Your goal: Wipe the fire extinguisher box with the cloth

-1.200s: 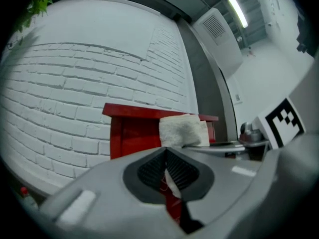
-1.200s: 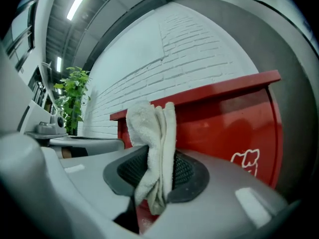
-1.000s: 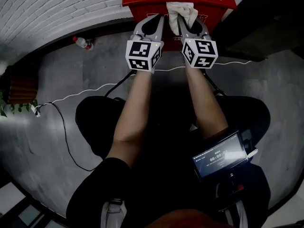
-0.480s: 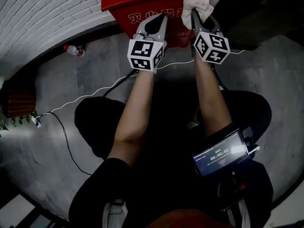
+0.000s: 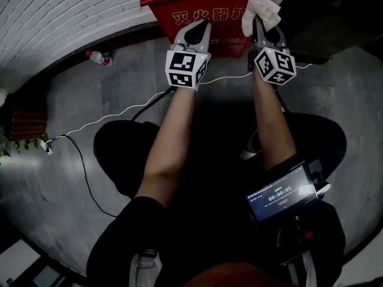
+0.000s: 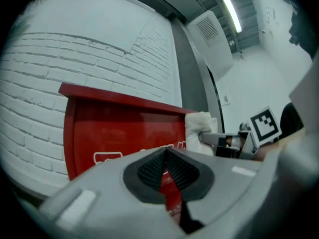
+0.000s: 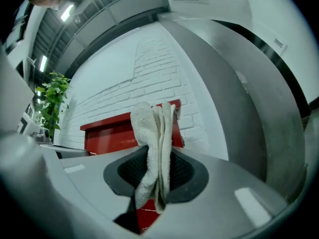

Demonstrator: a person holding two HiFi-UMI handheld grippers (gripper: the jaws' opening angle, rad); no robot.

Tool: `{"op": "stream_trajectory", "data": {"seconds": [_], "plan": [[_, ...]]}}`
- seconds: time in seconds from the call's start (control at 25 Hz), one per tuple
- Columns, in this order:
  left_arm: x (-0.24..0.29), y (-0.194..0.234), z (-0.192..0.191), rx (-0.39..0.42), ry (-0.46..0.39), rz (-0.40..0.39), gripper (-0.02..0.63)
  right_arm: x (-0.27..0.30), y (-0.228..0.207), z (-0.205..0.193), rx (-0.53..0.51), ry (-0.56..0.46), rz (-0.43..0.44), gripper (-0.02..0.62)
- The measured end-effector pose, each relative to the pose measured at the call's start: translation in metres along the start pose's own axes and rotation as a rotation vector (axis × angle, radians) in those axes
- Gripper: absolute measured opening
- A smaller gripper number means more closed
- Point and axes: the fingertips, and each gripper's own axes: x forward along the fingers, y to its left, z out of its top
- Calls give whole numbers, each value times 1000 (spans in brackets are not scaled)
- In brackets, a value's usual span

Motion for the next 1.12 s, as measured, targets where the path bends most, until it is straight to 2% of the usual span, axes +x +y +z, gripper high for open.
{"op": "stream_trajectory", "data": {"seconds": [0.24,0.4,0.52,0.68,0.92,1.12], "plan": [[-32,25,-10,40,-41,72,3,-4,75,-20,-16,-7,132,97],[-52,45,-24,31,-27,120,3,-2,133,-51,-42,54,235,97],[-67,60,-45,52,9,152,3,1,161,-81,-42,111,287,97],[-85,78,-73,36,62,186,3,7,184,-113,-22,164,323,97],[-108,106,-95,0,109,250,3,18,223,-148,-16,221,379,97],[-110,113,-102,-3,110,262,3,30,226,-171,7,263,348,97]]}}
